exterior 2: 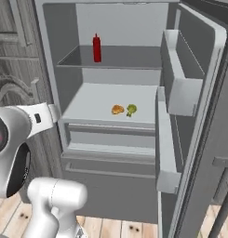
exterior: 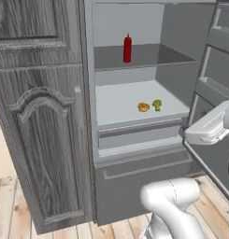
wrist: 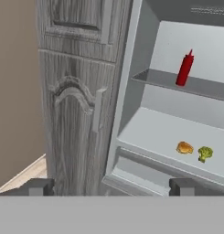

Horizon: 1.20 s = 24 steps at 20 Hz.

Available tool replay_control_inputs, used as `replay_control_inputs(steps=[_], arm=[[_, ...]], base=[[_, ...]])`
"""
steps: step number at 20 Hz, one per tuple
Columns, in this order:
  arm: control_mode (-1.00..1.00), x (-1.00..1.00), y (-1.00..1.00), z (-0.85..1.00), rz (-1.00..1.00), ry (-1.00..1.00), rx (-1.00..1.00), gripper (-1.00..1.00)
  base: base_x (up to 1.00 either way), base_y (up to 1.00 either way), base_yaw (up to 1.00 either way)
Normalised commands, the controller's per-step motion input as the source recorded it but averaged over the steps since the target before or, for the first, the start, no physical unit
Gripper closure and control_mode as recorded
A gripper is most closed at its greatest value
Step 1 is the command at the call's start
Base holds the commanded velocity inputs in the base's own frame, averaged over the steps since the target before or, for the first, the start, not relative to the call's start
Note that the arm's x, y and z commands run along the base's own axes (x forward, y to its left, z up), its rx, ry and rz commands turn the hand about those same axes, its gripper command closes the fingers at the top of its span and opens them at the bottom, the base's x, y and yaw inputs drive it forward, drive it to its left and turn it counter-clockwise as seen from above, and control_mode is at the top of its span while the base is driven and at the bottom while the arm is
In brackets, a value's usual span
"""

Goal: Place the mayonnaise and ketchup from the counter to the top shelf of the fridge. If the existing items in the fridge are on the top shelf, move them to other shelves.

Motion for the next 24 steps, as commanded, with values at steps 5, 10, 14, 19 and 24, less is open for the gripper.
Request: replay_control_inputs(steps=[5, 10, 14, 19, 24], arm=[[1.00, 0.00, 0.00, 0.00, 0.00, 0.00, 0.00, -1.00], [1.00, 0.00, 0.00, 0.00, 0.00, 0.00, 0.00, -1.00], [1.00, 0.00, 0.00, 0.00, 0.00, 0.00, 0.00, -1.00], [1.00, 0.00, 0.00, 0.00, 0.00, 0.00, 0.00, -1.00], [1.00, 0.00, 0.00, 0.00, 0.00, 0.00, 0.00, -1.00]], base=[[-1.00, 0.41, 0.20], [-1.00, 0.17, -0.01], [-1.00, 0.01, -0.41], [-1.00, 0.16, -0.55], [-0.35, 0.14, -0.89]])
